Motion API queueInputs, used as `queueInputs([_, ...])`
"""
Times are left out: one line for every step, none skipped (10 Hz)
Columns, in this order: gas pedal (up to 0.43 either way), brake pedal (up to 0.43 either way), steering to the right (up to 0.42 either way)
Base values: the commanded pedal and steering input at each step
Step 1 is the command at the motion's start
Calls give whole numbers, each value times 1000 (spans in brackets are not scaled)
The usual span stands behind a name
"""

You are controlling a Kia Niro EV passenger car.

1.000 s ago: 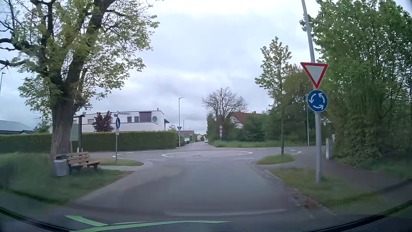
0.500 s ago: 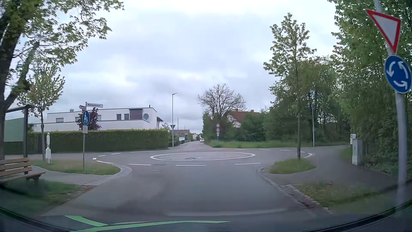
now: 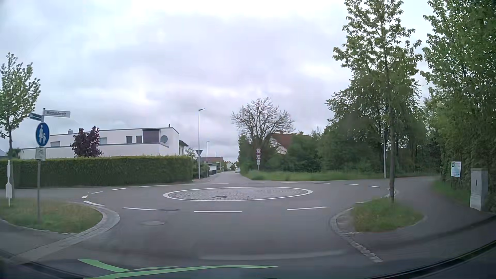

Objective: Follow the waypoints while adhering to traffic rules and regulations

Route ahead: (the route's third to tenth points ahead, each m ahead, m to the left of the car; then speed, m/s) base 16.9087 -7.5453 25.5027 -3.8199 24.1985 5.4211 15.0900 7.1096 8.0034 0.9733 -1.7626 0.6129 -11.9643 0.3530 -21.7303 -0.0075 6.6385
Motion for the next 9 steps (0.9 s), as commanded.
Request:
queueInputs([0, 98, 44])
queueInputs([0, 104, 54])
queueInputs([0, 104, 69])
queueInputs([0, 104, 87])
queueInputs([0, 104, 108])
queueInputs([0, 104, 125])
queueInputs([0, 104, 148])
queueInputs([0, 104, 173])
queueInputs([0, 104, 189])
